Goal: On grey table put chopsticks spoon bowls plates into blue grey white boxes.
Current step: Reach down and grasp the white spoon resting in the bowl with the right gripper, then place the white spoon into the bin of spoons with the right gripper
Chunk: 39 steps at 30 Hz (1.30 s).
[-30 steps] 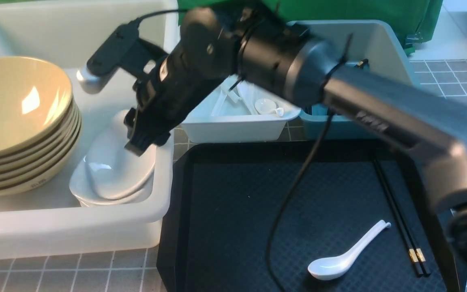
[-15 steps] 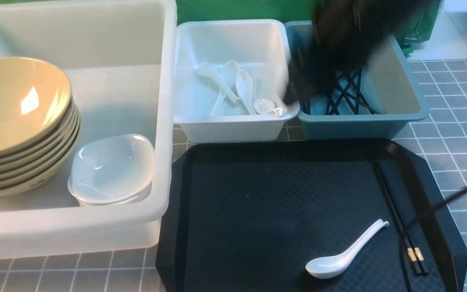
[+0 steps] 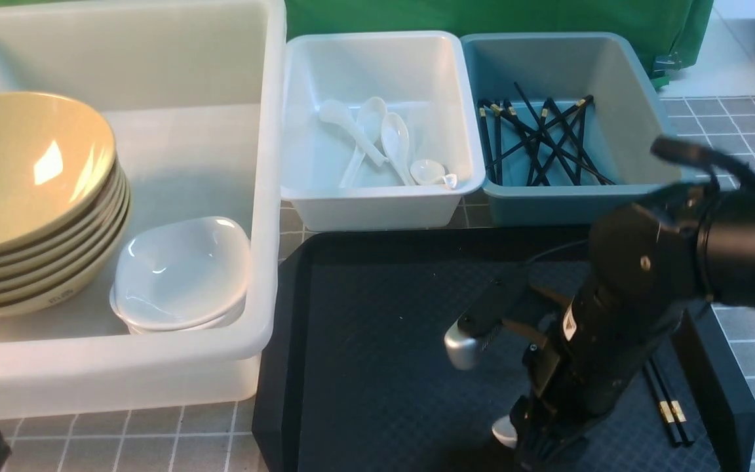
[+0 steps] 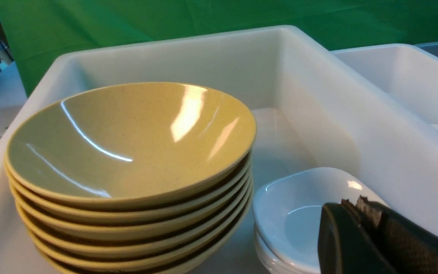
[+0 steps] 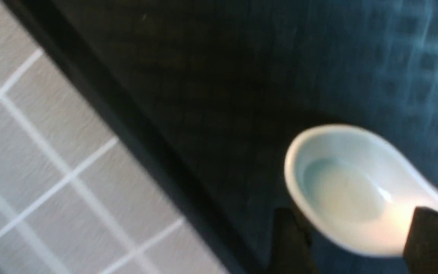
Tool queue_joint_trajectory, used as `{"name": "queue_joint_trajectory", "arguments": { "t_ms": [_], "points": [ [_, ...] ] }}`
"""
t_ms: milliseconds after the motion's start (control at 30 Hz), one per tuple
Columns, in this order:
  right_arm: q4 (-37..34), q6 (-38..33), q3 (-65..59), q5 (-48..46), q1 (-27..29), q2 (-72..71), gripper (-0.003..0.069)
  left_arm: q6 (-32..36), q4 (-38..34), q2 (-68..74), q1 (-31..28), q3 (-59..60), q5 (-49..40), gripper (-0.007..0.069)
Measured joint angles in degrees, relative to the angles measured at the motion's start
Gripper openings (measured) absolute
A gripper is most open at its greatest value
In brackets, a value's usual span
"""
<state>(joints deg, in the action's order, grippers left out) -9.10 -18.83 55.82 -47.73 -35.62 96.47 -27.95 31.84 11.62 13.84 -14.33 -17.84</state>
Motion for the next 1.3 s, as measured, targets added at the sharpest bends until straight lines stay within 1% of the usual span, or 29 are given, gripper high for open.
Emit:
{"name": "queue_joint_trajectory", "arguments": {
  "t_ms": [67, 167, 233, 367, 400, 533, 633, 667, 733, 800, 900, 1033, 1100, 1133, 1167, 1200, 1300],
  "points": [
    [0.0, -0.75, -1.02, 2.53, -0.12, 0.15, 0.0419, 0.0, 0.41, 0.0, 0.0, 0.53, 1.28, -0.0008],
    [0.17, -1.62, -2.08, 5.87, -0.18, 1.38, 0.0377, 0.0, 0.64, 0.0, 0.0, 0.83, 2.41, -0.0008],
    [0.32, -2.02, -2.12, 7.62, -0.21, 1.77, 0.0307, 0.0, 0.82, 0.0, 0.0, 0.83, 2.55, -0.0008],
    [0.53, -3.1, -1.4, 8.55, -0.28, 1.83, 0.0122, 0.0, 0.91, 0.0, 0.0, 0.83, 2.62, -0.0008],
    [0.53, -3.17, -0.73, 8.55, -0.28, 1.83, 0.0101, 0.0, 0.96, 0.0, 0.0, 0.83, 2.62, -0.0008],
    [-0.11, -3.33, 3.25, 3.97, -0.33, 1.88, 0.0102, -0.06, 1.02, 0.0, 0.0, 0.83, 2.62, -0.0008],
    [-1.87, -4.48, 10.18, -0.19, -0.33, 1.01, 0.0102, -0.06, 1.02, 0.0, 0.0, 0.87, 2.66, -0.0008],
    [-2.06, -4.76, 11.26, -0.3, -0.33, 0.93, 0.0102, -0.06, 1.02, 0.0, 0.0, 0.87, 2.66, -0.0008],
    [-3.06, -5.47, 17.8, 0.99, -0.35, 0.17, 0.0103, -0.06, 1.02, 0.0, 0.0, 0.87, 2.66, -0.0008],
    [-3.33, -6.41, 23.37, 7.28, -0.35, 0.12, 0.0103, -0.06, 1.23, 0.0, 0.0, 0.87, 2.66, -0.0008],
    [-3.55, -7.97, 28.65, 27.52, -0.35, 2.09, 0.0103, -0.06, 1.58, 0.0, 0.0, 0.87, 2.66, -0.0008],
    [-4.15, -7.8, 33.22, 51.62, -0.35, 8.92, 0.0113, -0.06, 1.68, 0.0, 0.0, 0.87, 2.66, -0.0008],
    [-4.34, -7.8, 36.45, 55.91, -0.35, 13.3, 0.0148, -0.06, 1.68, 0.0, 0.0, 0.87, 2.66, -0.0008],
    [-4.41, -7.8, 38.42, 55.97, -0.29, 15.63, 0.018, -0.06, 1.68, 0.0, 0.0, 0.87, 2.66, -0.0008],
    [-4.41, -7.8, 39.2, 55.46, -0.29, 16.94, 0.0195, -0.06, 1.68, 0.0, 0.0, 0.87, 2.66, -0.0008],
    [-4.41, -7.8, 41.8, 52.63, -0.04, 19.59, 0.0259, -0.06, 1.68, 0.0, 0.0, 0.87, 2.66, -0.0008],
    [-4.41, -7.8, 46.23, 40.86, 0.66, 22.16, 0.0395, -0.06, 1.88, 0.0, 0.0, 0.87, 2.61, -0.0008]
  ]
}}
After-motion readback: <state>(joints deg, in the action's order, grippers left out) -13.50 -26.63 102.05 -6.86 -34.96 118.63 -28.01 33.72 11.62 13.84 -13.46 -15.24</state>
